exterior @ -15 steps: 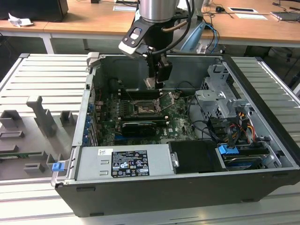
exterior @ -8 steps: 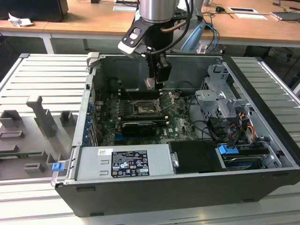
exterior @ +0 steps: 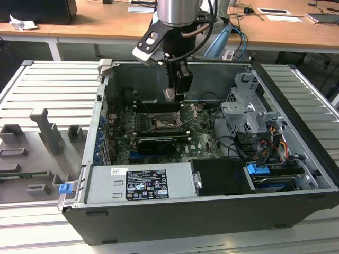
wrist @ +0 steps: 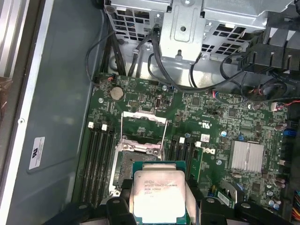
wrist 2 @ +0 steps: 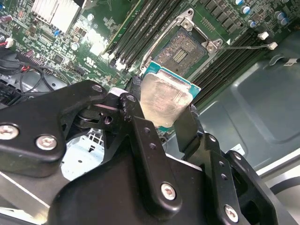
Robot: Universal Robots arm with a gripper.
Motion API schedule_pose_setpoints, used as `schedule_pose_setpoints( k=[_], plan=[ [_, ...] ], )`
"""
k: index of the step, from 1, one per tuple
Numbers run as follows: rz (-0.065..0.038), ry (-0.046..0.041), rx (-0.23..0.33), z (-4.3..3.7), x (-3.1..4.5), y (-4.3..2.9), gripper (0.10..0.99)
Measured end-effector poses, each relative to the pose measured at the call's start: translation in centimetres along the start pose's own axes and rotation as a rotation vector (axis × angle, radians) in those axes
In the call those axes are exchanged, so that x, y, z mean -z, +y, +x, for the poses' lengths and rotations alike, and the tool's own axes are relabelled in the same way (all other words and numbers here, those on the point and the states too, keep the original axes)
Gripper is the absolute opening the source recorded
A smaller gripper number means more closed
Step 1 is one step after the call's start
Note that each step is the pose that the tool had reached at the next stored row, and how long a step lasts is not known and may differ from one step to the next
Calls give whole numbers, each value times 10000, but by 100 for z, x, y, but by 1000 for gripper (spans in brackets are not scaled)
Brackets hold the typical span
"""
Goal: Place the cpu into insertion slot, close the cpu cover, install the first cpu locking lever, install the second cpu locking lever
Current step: 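Place the cpu into insertion slot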
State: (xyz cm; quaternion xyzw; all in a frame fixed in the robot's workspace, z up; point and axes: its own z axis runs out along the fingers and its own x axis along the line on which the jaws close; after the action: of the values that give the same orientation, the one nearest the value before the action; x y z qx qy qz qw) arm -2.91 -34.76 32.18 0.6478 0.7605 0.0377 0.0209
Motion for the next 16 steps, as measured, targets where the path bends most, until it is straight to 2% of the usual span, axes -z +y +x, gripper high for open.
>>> schedule_pose_setpoints(
  k=[16],
  plan=[
    [-1,-10,-124,-1,-61,-5,525]
  ],
)
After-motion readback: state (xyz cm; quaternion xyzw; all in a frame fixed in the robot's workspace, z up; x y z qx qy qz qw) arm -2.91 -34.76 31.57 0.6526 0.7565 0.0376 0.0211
